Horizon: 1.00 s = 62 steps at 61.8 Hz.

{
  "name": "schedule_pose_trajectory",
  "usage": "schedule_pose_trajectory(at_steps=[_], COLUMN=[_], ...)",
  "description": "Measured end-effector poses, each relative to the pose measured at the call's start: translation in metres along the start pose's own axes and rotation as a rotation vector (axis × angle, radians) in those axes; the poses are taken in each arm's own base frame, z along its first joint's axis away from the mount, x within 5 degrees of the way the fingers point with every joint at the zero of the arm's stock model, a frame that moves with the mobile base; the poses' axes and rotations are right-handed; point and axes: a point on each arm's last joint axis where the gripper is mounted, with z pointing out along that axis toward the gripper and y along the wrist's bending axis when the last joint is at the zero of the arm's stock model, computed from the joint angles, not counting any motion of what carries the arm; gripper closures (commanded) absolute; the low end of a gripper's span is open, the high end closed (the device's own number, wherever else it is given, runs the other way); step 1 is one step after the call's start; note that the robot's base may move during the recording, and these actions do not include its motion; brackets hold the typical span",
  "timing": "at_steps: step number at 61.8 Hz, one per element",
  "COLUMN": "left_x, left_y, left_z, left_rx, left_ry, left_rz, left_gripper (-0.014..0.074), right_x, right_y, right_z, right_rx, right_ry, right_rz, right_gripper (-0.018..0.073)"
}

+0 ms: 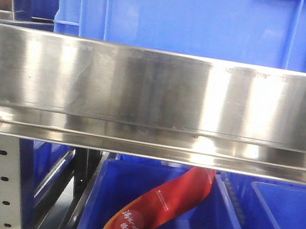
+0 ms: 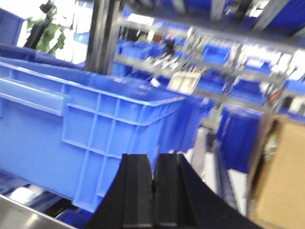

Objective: Grab PVC pipe and place in blue bin
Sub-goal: 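Raise both open grippers up out of the blue bin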

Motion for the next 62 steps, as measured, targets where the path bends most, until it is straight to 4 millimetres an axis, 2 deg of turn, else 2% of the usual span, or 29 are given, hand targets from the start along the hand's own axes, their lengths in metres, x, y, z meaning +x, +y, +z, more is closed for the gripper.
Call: schedule_pose_trajectory(at_steps=[6,25,39,44,53,62], left_x=[0.000,0.000,0.000,0.000,0.000,-0.001], left_y=[0.000,0.000,0.000,0.000,0.000,0.000], left_z=[0.000,0.000,0.000,0.000,0.000,0.000], left_rx=[-0.001,-0.001,-0.001,-0.001,-0.001,-0.001], left_ry=[-0.004,-0.004,-0.004,-0.004,-0.005,-0.006], left_rz=[0.000,0.000,0.000,0.000,0.000,0.000], left_gripper=[0.0707,0.0707,0.0707,0.0707,0.0707,0.0707], right_x=[0.004,0.007,0.003,0.014,0.045,0.076], right_y=[0.000,0.001,0.008,0.013,0.019,0.016], right_z=[-0.005,-0.004,-0.002,0.004,0.013,0.018], right_rx=[0.007,0.005,-0.058,-0.074,-0.028,0.116], right_ry=[-0.023,-0.014,-0.147,-0.189,-0.238,-0.150], right_rz=[-0.002,-0.005,0.154,0.193,0.124,0.137], right_gripper=[0.0713,0.0713,0.0713,0.0713,0.0713,0.0713])
